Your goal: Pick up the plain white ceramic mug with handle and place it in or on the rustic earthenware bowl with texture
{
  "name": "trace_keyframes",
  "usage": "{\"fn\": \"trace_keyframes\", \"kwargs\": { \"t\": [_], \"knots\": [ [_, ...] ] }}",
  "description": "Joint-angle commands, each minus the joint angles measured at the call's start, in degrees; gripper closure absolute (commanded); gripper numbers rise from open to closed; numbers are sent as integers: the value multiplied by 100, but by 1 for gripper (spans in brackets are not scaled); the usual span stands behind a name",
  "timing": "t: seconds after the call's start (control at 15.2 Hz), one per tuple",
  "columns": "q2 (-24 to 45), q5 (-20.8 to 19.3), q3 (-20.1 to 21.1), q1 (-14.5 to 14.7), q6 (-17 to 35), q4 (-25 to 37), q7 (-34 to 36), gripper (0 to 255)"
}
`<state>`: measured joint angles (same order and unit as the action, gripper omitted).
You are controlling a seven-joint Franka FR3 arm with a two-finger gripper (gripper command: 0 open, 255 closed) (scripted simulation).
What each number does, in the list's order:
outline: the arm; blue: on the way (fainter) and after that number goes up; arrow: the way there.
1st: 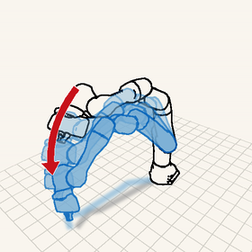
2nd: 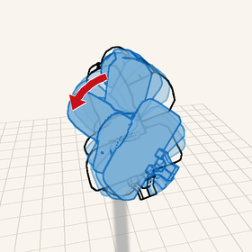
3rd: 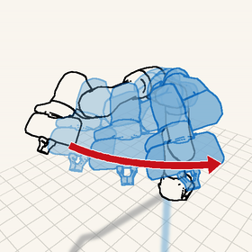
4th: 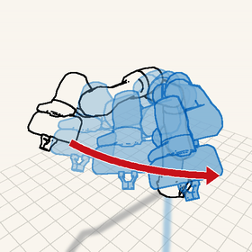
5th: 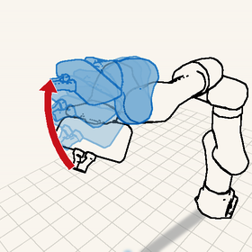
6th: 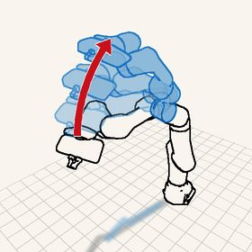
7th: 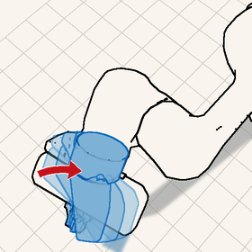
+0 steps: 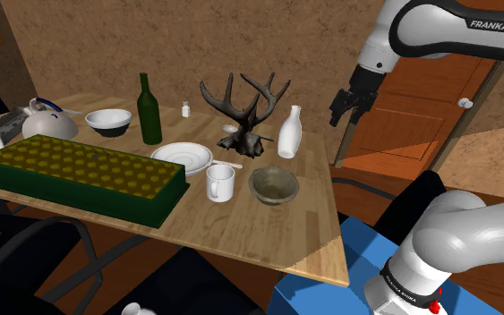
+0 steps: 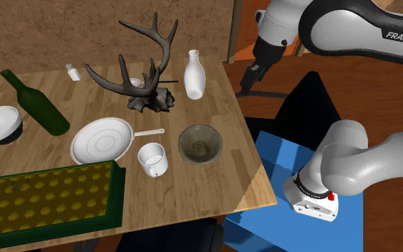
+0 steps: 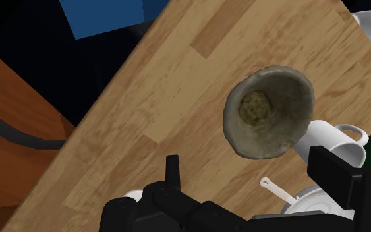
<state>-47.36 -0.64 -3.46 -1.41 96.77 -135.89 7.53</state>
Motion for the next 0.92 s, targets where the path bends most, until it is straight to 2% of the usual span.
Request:
{"fn": "trace_keyframes", "kwargs": {
  "t": [0.0, 0.46, 0.86],
  "knots": [
    [0, 0, 0, 0, 0, 0, 0, 0],
    [818, 236, 499, 205, 1260, -337, 497, 0],
    [1793, 321, 929, 330, 2298, -309, 930, 0]
  ]
}}
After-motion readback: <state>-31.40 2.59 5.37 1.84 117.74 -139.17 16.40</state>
